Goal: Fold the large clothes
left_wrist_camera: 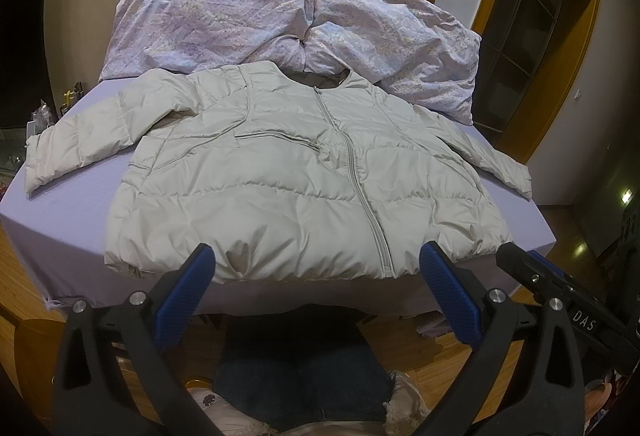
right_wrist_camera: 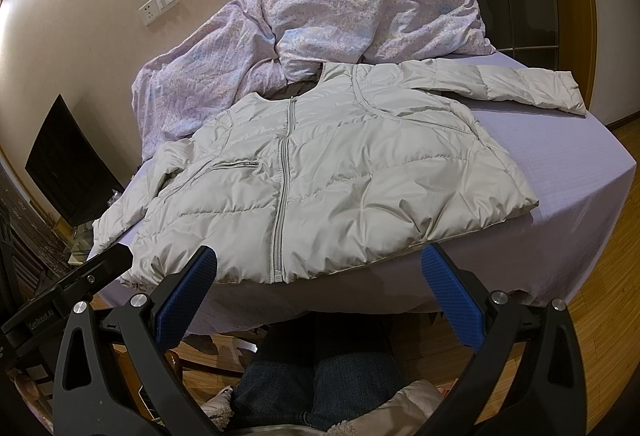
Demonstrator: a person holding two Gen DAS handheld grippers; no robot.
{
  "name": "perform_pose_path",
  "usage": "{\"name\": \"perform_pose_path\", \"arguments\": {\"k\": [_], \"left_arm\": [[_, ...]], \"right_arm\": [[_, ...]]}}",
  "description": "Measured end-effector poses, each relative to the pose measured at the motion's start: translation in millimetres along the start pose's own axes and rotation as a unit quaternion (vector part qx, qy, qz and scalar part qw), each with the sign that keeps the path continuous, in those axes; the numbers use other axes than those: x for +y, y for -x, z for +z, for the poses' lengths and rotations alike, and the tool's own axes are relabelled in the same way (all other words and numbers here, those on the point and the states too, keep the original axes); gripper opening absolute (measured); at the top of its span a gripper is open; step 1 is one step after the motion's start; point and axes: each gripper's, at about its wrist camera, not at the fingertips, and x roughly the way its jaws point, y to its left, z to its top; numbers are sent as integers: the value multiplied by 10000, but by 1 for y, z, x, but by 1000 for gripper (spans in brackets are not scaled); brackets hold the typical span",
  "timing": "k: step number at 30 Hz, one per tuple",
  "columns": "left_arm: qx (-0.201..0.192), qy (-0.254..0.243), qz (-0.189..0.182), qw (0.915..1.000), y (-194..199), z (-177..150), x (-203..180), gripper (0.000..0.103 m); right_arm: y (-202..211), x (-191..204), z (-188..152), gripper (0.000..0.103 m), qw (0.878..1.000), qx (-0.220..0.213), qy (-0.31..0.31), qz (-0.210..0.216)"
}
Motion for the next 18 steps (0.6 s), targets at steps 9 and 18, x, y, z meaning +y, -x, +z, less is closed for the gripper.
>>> {"name": "perform_pose_path", "arguments": {"k": [9, 18], "left_arm": [[0, 0, 0, 10000, 0, 0, 0, 101], [0, 0, 0, 10000, 0, 0, 0, 101]], "right_arm": [[-1, -1, 0, 102, 10000, 0, -3, 7], [-2, -1, -1, 102, 10000, 2, -6, 8]]}}
